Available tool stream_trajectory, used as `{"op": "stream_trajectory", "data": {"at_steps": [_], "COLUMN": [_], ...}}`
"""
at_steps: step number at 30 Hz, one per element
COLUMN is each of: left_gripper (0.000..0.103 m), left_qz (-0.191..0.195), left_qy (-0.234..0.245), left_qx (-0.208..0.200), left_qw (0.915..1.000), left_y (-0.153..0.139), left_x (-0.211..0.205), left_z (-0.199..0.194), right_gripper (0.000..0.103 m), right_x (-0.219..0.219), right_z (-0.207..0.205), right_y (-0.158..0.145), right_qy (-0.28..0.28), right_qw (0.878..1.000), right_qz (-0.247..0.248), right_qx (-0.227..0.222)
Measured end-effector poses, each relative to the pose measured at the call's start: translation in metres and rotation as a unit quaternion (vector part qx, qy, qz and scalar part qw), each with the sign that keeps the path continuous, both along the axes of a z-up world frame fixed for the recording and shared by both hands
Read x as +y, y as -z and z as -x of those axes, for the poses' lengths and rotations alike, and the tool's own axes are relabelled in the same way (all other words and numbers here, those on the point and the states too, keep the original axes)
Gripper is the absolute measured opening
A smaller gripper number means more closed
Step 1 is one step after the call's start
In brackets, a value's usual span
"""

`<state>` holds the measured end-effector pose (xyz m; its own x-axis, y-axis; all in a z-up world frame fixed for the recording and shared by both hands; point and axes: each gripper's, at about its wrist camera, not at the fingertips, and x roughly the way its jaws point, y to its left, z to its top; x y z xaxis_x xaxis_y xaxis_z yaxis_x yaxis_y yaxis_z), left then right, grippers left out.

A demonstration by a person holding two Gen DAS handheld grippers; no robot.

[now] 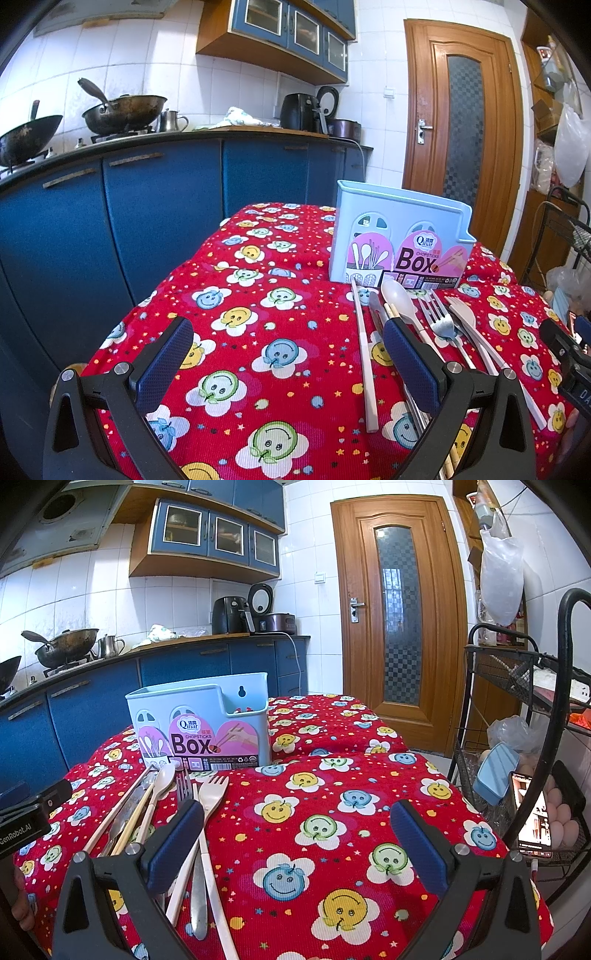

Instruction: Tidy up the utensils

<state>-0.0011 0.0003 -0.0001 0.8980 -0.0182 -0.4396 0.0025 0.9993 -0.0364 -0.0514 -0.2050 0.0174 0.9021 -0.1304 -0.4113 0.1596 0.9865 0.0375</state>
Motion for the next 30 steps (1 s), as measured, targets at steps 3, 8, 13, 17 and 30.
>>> {"op": "stream_trajectory", "data": {"at_steps": [3, 8, 13, 17, 30], "left_gripper": [0.102, 0.102, 0.102, 0.102, 0.084], "left_qz": [0.000, -0.015, -0.015, -0.017, -0.025], "left_qy": [0.003, 0.012, 0.040, 0.072, 0.111], "left_qx": [0.008, 0.020, 0.059, 0.097, 0.201], "left_qw": [1.0000, 0.9996, 0.9974, 0.9925, 0.9730], "left_y": [0.000, -0.005, -0.011, -0.011, -0.001], "left_x": [-0.001, -0.002, -0.001, -0.004, -0.008], "left_z": [-0.003, -0.011, -0.024, -0.037, -0.063], "right_gripper": [0.103, 0.103, 0.103, 0.103, 0.069], "right_x": [0.000, -0.003, -0.011, -0.015, -0.002], "right_z": [0.000, -0.009, -0.011, -0.019, -0.045], "right_y": [0.000, -0.003, -0.017, -0.029, -0.015], "right_qy": [-0.004, -0.019, -0.033, -0.051, -0.142], "right_qw": [1.000, 0.999, 0.999, 0.997, 0.969], "right_qz": [0.001, -0.007, -0.011, -0.009, -0.032], "right_qx": [0.005, 0.027, 0.039, 0.061, 0.200]}}
